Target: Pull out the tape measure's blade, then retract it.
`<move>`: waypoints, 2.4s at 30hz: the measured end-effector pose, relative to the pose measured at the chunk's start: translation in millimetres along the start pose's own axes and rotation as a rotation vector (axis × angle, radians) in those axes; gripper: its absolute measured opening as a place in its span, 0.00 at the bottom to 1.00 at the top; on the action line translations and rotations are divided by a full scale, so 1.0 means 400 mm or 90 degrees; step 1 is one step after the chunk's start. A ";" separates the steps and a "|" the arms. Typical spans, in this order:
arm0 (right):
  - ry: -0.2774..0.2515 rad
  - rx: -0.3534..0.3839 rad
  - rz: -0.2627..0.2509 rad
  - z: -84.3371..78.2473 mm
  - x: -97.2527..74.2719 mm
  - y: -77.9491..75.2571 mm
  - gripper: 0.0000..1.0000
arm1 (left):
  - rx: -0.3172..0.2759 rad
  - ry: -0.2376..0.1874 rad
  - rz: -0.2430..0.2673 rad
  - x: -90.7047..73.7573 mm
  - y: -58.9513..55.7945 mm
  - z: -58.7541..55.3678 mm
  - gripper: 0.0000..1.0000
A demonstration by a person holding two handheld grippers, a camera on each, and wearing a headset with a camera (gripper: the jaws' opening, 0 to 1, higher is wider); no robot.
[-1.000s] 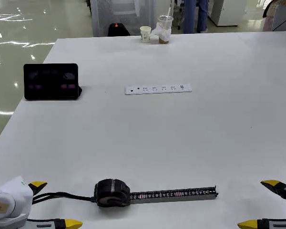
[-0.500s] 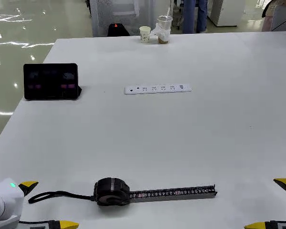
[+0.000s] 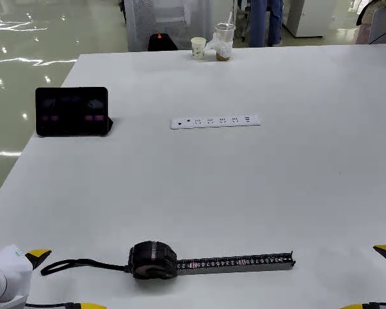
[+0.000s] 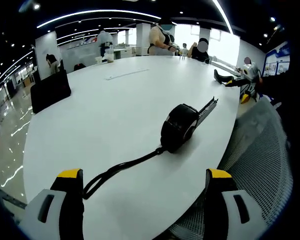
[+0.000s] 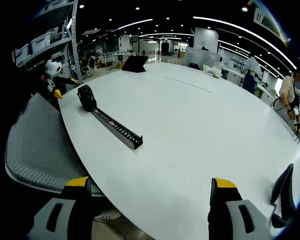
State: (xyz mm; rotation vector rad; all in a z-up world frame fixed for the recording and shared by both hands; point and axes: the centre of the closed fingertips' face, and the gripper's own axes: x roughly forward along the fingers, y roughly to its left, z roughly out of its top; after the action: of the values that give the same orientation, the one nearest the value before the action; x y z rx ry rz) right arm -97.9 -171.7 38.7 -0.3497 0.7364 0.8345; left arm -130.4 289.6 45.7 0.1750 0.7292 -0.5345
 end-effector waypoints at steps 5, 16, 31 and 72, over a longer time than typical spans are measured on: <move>0.004 -0.009 0.005 -0.001 0.005 0.005 0.99 | -0.019 -0.007 -0.012 0.013 -0.021 0.022 0.99; 0.038 -0.073 0.037 0.000 0.024 0.008 0.95 | 0.027 0.016 -0.042 0.069 -0.108 0.065 0.98; 0.048 -0.122 0.063 0.049 0.047 -0.001 0.93 | 0.003 0.021 -0.045 0.103 -0.194 0.136 0.99; 0.091 -0.278 0.156 0.160 0.193 0.018 0.91 | -0.287 -0.021 0.178 0.190 -0.158 0.243 0.99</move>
State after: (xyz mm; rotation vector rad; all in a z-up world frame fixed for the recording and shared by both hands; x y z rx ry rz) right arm -40.0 -90.2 29.0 -0.7257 0.7360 1.2153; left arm -59.3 172.6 68.3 -0.1506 0.7612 -0.0979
